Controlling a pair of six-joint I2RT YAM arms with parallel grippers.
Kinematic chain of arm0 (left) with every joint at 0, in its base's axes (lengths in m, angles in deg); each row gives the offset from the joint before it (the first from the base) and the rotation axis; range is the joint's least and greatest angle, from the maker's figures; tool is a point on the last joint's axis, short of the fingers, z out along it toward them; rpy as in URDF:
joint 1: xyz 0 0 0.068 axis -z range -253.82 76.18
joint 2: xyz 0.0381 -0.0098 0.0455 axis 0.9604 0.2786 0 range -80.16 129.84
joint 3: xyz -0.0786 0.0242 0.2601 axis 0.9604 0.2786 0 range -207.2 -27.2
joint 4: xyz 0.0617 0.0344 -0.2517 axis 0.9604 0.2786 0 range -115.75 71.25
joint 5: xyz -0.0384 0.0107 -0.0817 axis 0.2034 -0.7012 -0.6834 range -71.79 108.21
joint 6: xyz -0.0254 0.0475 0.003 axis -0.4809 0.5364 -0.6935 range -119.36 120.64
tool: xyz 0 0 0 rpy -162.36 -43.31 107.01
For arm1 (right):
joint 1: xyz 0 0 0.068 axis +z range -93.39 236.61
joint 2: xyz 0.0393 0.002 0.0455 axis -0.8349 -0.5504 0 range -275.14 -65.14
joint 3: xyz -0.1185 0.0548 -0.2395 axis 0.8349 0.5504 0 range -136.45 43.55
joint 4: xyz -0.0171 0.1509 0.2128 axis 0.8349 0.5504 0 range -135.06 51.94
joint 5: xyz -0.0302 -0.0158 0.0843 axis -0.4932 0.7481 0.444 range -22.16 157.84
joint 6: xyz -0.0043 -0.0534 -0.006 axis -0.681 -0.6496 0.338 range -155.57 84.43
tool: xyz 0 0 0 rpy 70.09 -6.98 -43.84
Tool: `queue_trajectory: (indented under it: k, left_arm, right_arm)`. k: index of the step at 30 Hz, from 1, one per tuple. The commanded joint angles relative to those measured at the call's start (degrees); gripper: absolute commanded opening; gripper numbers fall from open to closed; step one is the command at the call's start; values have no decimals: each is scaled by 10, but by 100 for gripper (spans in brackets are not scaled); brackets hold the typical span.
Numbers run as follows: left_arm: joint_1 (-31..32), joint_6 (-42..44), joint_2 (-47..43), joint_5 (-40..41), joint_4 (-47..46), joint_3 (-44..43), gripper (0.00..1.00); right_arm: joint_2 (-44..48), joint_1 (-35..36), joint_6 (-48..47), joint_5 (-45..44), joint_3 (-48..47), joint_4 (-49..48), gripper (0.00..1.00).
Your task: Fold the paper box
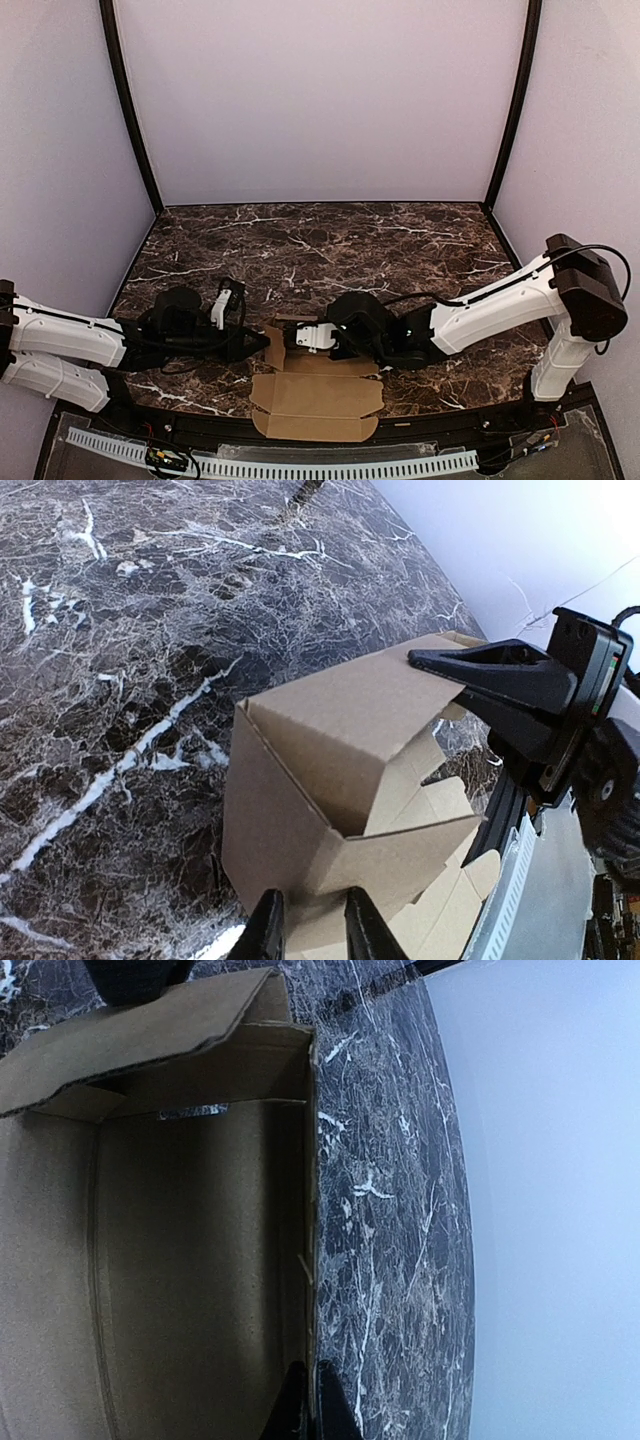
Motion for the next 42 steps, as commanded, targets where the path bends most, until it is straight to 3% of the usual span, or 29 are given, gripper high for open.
queue_trajectory:
  k: [1,24,37,42]
  left_arm:
    - [-3,2,2,0,-21,-6,21]
    - [15,7,37,17,-32,10,20]
    - [25,8,-22,38,22,27,25]
    - [25,6,-68,43,53,33,27]
  right_arm:
    - [-12,16,-9,-26,-4,-30,0]
    - [-71,72,-167,-171,60,-255,0]
    - [-101,92,-212,-228,59,-323,0]
    - [-119,96,-274,-246,67,-410,0]
